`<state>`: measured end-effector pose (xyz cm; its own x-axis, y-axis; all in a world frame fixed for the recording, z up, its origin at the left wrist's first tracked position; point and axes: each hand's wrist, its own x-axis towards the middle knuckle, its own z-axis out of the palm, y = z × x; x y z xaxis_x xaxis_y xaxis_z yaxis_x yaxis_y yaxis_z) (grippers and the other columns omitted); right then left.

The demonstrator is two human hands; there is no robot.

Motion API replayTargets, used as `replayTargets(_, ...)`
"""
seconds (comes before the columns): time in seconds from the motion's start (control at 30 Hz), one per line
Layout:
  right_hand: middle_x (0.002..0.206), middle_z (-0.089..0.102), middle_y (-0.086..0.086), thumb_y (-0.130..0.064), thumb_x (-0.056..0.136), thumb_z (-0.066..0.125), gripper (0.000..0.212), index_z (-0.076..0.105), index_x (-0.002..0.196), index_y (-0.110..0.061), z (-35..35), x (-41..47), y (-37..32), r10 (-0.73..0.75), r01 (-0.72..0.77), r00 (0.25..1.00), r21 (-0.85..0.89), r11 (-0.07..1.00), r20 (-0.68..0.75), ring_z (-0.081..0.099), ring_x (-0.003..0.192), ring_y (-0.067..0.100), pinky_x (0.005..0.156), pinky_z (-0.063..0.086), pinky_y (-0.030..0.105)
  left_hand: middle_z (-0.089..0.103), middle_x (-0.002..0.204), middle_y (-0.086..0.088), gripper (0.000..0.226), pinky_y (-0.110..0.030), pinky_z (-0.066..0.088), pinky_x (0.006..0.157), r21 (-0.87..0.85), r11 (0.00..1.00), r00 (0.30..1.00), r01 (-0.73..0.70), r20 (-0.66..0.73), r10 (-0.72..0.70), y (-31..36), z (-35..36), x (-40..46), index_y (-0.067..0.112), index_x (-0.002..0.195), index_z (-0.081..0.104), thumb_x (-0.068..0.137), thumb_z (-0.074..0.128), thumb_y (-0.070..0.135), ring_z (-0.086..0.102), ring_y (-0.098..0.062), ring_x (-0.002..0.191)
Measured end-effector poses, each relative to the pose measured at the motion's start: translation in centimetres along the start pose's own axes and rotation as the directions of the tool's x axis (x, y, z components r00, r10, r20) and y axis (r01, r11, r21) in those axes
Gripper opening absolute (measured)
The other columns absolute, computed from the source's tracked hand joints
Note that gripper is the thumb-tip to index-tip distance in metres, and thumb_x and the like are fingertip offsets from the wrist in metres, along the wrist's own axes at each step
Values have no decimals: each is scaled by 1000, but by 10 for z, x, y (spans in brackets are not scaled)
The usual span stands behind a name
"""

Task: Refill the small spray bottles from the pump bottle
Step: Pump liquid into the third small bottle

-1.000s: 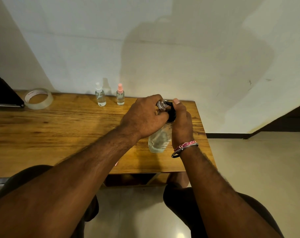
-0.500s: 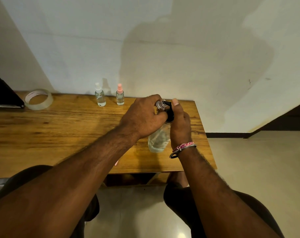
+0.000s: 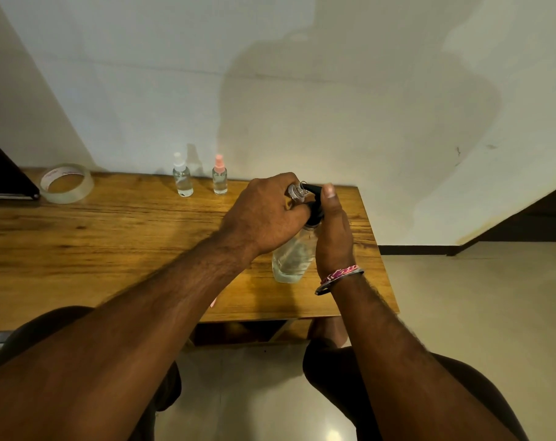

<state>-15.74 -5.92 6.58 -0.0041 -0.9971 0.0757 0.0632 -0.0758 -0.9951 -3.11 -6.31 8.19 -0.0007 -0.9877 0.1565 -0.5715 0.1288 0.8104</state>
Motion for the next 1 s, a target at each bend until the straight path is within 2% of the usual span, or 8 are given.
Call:
replayTargets(0.07, 101, 78, 2, -61, 91, 46, 43, 80, 92, -35, 1, 1, 0, -10, 10, 1000, -8, 1000, -3, 70, 106, 22, 92, 55, 38, 68, 78, 9, 6, -34, 54, 61, 9, 1000, 1000, -1, -2, 1, 0, 0, 0, 28, 91, 66, 90, 71, 31, 64, -14, 71)
replayTargets(0.17, 89, 78, -9, -53, 94, 45, 39, 81, 82, -40, 3, 2, -2, 15, -15, 1000, -28, 1000, -13, 70, 92, 4, 79, 53, 21, 68, 78, 8, 6, -35, 54, 61, 9, 1000, 1000, 3, 0, -3, -1, 0, 0, 28, 90, 66, 89, 71, 31, 64, -15, 71)
replayTargets(0.27, 82, 77, -12, -43, 94, 43, 42, 80, 78, -34, 4, 3, -2, 20, -21, 999, -28, 999, -31, 70, 85, -1, 71, 51, 14, 67, 77, 9, 7, -33, 53, 60, 16, 1000, 1000, 2, 3, -2, -1, -1, 0, 29, 89, 65, 90, 72, 31, 64, -13, 70)
replayTargets(0.5, 79, 77, -8, -45, 88, 47, 39, 81, 74, -32, 1, 7, 1, 66, -66, 997, -2, 998, -31, 70, 81, 3, 69, 52, 16, 67, 76, 9, 10, -30, 48, 58, 28, 1000, 1000, -2, 25, 1, -1, 0, -1, 33, 86, 62, 89, 72, 30, 63, -14, 69)
replayTargets(0.63, 78, 76, -6, -44, 87, 48, 38, 77, 77, -23, 0, 8, 1, 94, -94, 995, 5, 996, -38, 68, 77, 4, 67, 52, 18, 66, 73, 9, 17, -26, 42, 56, 37, 999, 1000, 1, 21, -1, -3, -1, -2, 35, 81, 59, 87, 72, 28, 61, -12, 65)
replayTargets(0.77, 75, 73, -7, -43, 85, 49, 37, 78, 70, -26, 1, 7, 0, 102, -102, 994, 7, 995, -47, 66, 76, 4, 70, 52, 23, 68, 74, 8, 11, -27, 44, 57, 32, 999, 1000, 6, 28, -6, -5, -2, -2, 32, 86, 64, 84, 73, 26, 63, -14, 66)
replayTargets(0.9, 73, 74, -10, -43, 87, 48, 36, 77, 73, -25, 2, 5, -2, 84, -85, 995, -15, 996, -45, 67, 73, 0, 64, 51, 15, 68, 76, 10, 10, -27, 43, 58, 20, 1000, 999, 12, 37, -13, -5, -1, -1, 33, 88, 64, 87, 73, 28, 63, -12, 68)
replayTargets(1.0, 82, 78, -9, -46, 92, 45, 38, 77, 83, -29, 3, 3, -3, 54, -55, 998, -46, 997, -23, 71, 84, 2, 69, 52, 14, 67, 76, 10, 11, -27, 45, 59, 3, 1000, 1000, 4, 18, -4, -4, -2, 0, 31, 87, 63, 88, 72, 27, 63, -11, 70)
